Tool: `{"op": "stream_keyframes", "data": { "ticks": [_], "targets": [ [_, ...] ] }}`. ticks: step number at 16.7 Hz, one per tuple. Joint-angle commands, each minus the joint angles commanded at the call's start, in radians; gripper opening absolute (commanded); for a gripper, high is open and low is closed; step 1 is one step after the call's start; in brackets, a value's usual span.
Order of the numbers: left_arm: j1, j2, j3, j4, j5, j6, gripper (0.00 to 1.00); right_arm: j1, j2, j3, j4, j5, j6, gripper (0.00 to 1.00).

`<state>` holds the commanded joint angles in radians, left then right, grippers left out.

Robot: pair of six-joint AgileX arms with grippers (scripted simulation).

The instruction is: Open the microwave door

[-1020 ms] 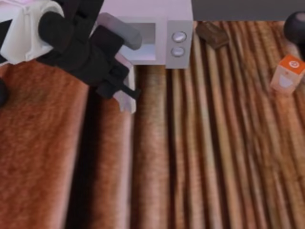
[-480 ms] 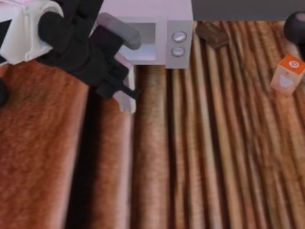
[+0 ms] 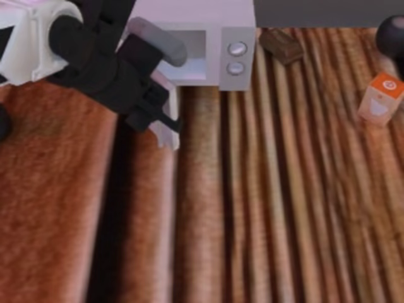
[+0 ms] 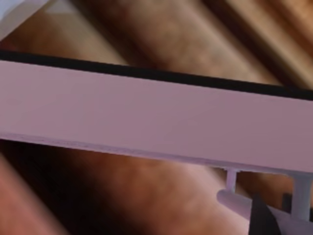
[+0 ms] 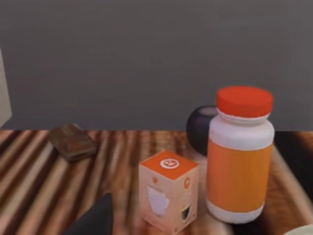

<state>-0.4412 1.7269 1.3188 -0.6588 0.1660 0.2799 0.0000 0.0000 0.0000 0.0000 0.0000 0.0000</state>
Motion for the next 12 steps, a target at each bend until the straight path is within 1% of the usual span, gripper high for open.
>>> {"op": "stream_keyframes", "data": {
  "ticks": [6, 12],
  "targets": [
    [0.052, -0.029, -0.026, -0.022, 0.058, 0.122, 0.00, 0.000, 0.000, 0.000, 0.000, 0.000, 0.000, 1.00],
    [0.054, -0.030, -0.027, -0.023, 0.061, 0.127, 0.00, 0.000, 0.000, 0.000, 0.000, 0.000, 0.000, 1.00]
  ]
}}
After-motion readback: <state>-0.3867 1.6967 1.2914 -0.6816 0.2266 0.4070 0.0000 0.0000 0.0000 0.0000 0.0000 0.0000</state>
